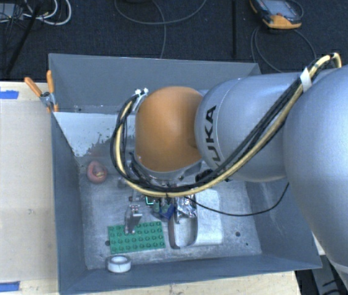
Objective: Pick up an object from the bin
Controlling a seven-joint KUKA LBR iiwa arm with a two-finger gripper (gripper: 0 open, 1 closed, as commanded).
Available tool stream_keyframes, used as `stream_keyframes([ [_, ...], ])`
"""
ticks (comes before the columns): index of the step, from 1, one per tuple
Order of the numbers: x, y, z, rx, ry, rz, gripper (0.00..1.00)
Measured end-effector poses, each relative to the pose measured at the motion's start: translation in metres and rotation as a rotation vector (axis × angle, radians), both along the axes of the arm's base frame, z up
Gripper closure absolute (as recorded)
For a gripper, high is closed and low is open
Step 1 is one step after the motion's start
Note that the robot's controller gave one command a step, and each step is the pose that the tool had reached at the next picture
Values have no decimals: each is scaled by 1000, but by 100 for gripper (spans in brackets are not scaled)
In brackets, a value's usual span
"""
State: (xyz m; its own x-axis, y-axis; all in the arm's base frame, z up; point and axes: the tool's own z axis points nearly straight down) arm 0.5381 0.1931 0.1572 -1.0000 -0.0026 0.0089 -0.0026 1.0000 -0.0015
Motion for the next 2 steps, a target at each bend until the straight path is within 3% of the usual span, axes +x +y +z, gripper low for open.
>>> stream_keyframes([
  [1,26,-60,-80,5,-7,300,0],
  [2,24,-60,-78,4,5,300,100],
])
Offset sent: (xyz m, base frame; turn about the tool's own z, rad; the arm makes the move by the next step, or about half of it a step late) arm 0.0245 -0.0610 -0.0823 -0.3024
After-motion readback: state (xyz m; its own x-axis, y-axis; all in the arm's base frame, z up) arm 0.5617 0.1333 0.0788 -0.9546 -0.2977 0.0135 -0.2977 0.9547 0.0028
